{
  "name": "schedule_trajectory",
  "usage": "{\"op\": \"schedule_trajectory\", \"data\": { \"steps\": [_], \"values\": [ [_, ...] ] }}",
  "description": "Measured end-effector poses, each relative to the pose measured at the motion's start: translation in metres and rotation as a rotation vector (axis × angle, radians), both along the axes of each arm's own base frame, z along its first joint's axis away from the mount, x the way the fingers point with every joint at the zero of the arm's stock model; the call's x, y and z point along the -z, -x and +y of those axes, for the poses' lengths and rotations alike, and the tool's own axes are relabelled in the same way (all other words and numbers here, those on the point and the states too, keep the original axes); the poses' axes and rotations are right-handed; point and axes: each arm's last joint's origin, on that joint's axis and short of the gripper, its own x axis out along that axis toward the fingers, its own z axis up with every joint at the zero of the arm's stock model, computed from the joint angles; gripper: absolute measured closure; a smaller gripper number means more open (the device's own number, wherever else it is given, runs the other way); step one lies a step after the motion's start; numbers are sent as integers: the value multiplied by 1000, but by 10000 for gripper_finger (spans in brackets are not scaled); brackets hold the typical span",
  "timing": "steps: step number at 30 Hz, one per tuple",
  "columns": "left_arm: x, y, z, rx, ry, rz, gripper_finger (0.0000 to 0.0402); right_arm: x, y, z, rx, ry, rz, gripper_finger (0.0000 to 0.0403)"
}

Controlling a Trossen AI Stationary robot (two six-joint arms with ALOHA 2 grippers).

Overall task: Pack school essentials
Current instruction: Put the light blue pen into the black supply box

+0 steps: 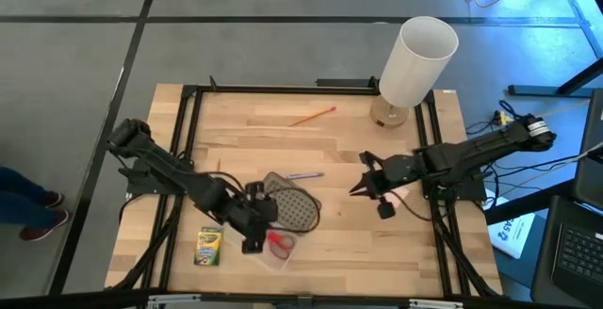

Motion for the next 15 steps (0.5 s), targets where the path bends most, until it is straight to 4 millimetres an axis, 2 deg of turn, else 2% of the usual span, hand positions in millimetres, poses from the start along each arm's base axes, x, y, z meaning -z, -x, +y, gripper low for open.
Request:
{"op": "schedule_trajectory", "data": {
  "steps": [7, 11, 15],
  "values": [
    [-21, 14, 17, -46, -30, -44, 308, -5, -40, -7, 127, 75, 80, 368],
    [-23, 18, 24, -55, -46, -23, 308, -7, -60, -14, 142, 55, 110, 363],
    [-23, 25, 30, -66, -76, 33, 308, -2, -78, -24, 132, 10, 142, 336]
  ]
}}
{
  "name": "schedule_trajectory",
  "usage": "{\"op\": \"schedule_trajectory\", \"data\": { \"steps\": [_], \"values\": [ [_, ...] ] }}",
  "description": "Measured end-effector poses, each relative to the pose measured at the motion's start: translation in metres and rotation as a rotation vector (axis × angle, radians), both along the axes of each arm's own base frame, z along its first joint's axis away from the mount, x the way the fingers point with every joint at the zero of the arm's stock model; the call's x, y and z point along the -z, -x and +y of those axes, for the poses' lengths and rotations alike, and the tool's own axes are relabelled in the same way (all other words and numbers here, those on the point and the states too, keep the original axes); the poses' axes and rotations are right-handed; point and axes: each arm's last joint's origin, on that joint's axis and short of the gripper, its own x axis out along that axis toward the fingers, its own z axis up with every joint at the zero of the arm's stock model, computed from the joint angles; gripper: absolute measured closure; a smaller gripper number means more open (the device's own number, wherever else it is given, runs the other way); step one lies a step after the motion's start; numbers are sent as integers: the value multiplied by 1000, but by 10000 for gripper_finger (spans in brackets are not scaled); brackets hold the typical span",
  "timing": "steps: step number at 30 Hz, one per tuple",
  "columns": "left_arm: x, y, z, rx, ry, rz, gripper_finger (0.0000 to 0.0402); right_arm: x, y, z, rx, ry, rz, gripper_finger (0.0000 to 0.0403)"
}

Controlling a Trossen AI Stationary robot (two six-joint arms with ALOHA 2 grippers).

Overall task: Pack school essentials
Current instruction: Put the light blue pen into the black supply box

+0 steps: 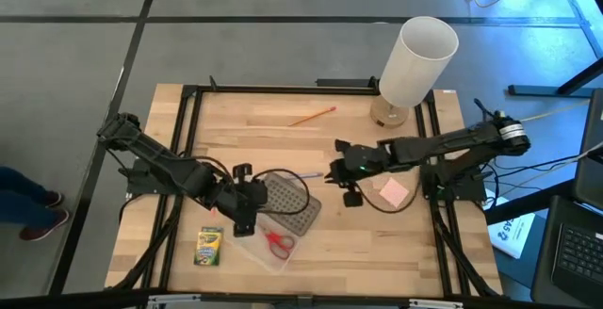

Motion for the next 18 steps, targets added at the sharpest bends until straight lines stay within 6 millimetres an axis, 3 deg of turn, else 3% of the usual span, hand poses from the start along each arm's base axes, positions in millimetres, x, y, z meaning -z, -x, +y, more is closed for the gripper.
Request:
{"op": "schedule_trajectory", "data": {
  "steps": [8, 18],
  "values": [
    [2, 4, 6, -35, -18, 51, 308, 42, -24, -24, -14, 37, 126, 272],
    [3, 0, 22, -45, -59, 88, 308, 87, -46, -42, -35, 93, 194, 267]
  ]
}}
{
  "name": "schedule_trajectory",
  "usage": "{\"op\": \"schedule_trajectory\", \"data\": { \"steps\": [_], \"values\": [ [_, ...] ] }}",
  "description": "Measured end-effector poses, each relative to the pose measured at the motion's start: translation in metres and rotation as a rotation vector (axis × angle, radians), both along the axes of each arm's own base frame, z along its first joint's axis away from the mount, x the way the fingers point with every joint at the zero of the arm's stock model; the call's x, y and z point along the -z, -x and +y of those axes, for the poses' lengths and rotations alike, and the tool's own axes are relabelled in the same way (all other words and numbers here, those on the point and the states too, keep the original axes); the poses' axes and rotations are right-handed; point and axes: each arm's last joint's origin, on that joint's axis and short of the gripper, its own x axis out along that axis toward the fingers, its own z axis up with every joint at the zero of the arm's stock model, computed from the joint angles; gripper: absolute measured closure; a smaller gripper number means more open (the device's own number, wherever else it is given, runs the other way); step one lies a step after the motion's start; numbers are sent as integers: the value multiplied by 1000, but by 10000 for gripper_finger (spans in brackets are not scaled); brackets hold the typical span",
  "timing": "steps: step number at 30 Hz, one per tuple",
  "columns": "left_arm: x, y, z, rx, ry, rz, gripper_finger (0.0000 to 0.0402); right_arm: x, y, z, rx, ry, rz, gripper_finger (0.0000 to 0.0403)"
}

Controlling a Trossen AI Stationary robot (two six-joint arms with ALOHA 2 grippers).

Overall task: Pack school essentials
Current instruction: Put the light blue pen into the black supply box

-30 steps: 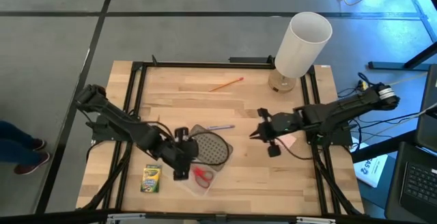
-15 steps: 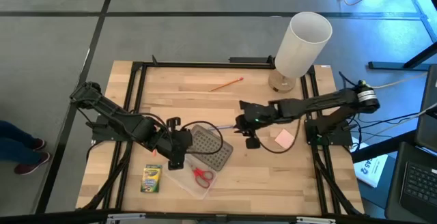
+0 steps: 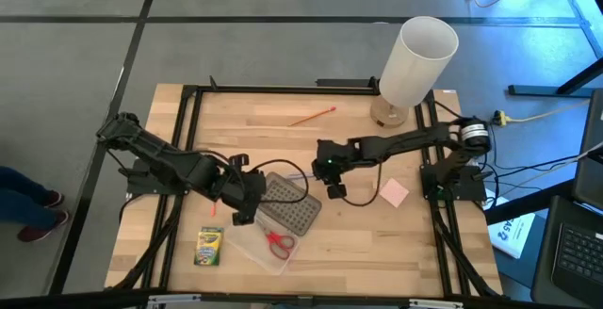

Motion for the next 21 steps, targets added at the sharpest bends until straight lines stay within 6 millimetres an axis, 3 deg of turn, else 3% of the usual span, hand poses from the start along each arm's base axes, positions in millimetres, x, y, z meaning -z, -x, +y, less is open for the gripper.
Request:
{"op": "schedule_trajectory", "data": {
  "steps": [10, 21],
  "values": [
    [0, -3, 8, -19, -7, 8, 308, 35, -9, -17, 43, -1, 62, 267],
    [0, -3, 8, -32, -2, 6, 308, 47, -10, -28, 56, -41, 88, 268]
  ]
}}
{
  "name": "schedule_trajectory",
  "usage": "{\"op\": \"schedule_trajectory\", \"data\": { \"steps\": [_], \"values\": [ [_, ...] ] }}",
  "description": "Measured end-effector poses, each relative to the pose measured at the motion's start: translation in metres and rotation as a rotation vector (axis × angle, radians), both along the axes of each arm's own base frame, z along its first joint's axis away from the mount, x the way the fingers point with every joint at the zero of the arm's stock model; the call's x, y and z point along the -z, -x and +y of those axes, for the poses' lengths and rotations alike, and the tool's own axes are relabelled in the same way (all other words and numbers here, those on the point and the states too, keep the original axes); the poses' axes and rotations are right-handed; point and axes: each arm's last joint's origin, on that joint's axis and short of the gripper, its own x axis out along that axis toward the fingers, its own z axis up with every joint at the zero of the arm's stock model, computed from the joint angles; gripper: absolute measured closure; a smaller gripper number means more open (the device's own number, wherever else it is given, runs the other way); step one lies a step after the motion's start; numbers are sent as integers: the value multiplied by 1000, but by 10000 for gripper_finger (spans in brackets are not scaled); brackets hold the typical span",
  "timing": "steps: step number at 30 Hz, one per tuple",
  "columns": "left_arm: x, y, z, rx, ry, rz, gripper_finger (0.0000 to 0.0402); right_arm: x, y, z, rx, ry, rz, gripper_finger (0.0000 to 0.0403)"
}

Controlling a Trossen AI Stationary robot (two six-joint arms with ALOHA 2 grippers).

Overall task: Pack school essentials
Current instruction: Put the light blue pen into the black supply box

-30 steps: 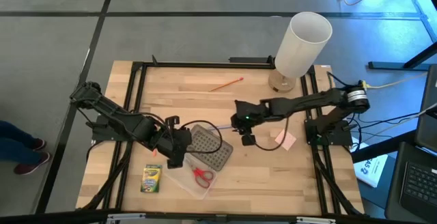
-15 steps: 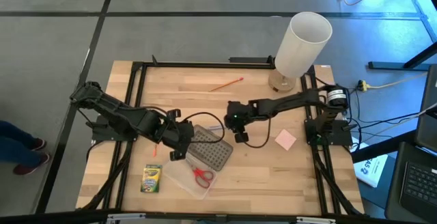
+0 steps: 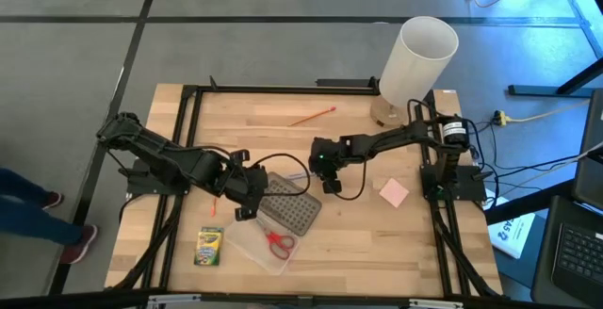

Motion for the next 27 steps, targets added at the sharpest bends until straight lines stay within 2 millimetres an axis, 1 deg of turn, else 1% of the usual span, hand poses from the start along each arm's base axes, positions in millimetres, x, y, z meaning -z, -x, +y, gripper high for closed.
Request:
{"op": "schedule_trajectory", "data": {
  "steps": [3, 6, 13, 20, 23, 27],
  "values": [
    [0, 0, 0, 0, 0, 0, 308, 3, 0, -3, -6, -52, 2, 277],
    [0, 0, 0, 0, 0, 0, 308, 5, 0, -5, -6, -64, 6, 291],
    [0, 0, 0, 0, 1, 0, 308, 6, 0, -7, -3, -69, 12, 320],
    [0, 0, 0, 0, 1, 0, 308, 7, 1, -7, 3, -50, 21, 363],
    [0, 0, 0, 0, 1, 0, 308, 7, 1, -7, 8, -50, 22, 366],
    [0, 0, 0, 0, 1, 0, 308, 7, 1, -7, 36, -59, 23, 354]
  ]
}}
